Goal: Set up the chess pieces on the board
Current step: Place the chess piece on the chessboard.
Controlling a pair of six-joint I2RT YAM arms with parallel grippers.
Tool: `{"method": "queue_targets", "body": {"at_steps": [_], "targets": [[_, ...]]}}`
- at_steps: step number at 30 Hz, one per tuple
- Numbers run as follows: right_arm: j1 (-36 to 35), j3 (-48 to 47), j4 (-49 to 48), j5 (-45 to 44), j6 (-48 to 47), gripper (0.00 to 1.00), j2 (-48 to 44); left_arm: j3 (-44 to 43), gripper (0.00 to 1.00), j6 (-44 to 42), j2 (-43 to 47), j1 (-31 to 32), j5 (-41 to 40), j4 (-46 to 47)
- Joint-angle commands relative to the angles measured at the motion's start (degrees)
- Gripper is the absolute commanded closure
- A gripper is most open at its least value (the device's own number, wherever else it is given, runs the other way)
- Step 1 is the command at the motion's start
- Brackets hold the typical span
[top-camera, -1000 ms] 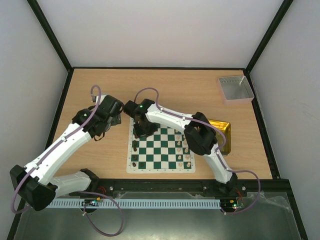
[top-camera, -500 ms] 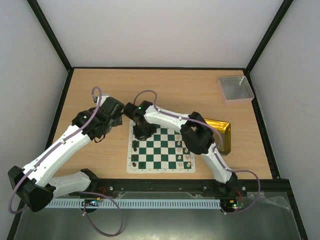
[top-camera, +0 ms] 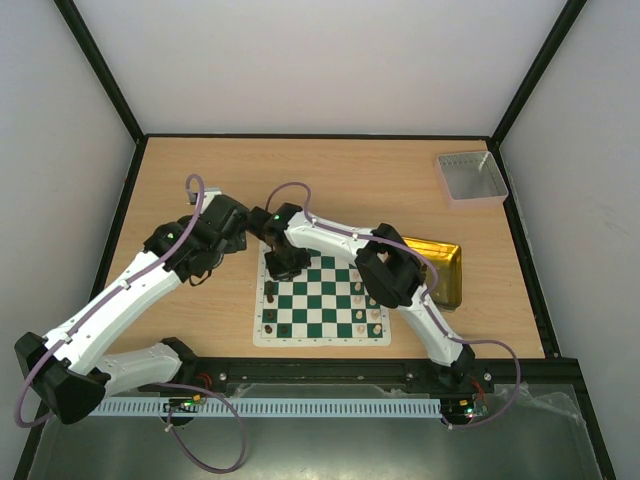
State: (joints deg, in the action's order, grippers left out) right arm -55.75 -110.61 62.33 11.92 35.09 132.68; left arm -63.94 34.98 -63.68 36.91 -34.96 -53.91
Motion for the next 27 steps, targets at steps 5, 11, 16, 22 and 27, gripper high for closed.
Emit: {"method": "queue_targets", "body": {"at_steps": [5, 11, 16, 22, 27], "targets": [[-0.2, -3.0, 0.4, -0.4, -0.4, 0.96, 1.7, -0.2, 0.01, -0.6, 1.3, 0.9, -1.5, 0.5], [0.1, -3.5, 0.5, -0.4, -0.4, 0.96, 1.9, -0.3, 0.01, -0.6, 1.3, 1.2, -1.9, 0.5], [0.4, -3.8, 0.4, -0.4, -0.4, 0.96, 2.1, -0.4, 0.01, -0.6, 1.3, 1.4, -2.1, 0.4], [0.5, -4.1, 0.6, -0.5, -0.4, 0.96, 2.0, -0.4, 0.01, -0.7, 1.4, 1.6, -2.2, 0.6], [0.6, -4.0, 0.6, -0.3, -0.5, 0.96, 2.2, -0.1, 0.01, -0.8, 1.4, 1.6, -2.2, 0.7]]}}
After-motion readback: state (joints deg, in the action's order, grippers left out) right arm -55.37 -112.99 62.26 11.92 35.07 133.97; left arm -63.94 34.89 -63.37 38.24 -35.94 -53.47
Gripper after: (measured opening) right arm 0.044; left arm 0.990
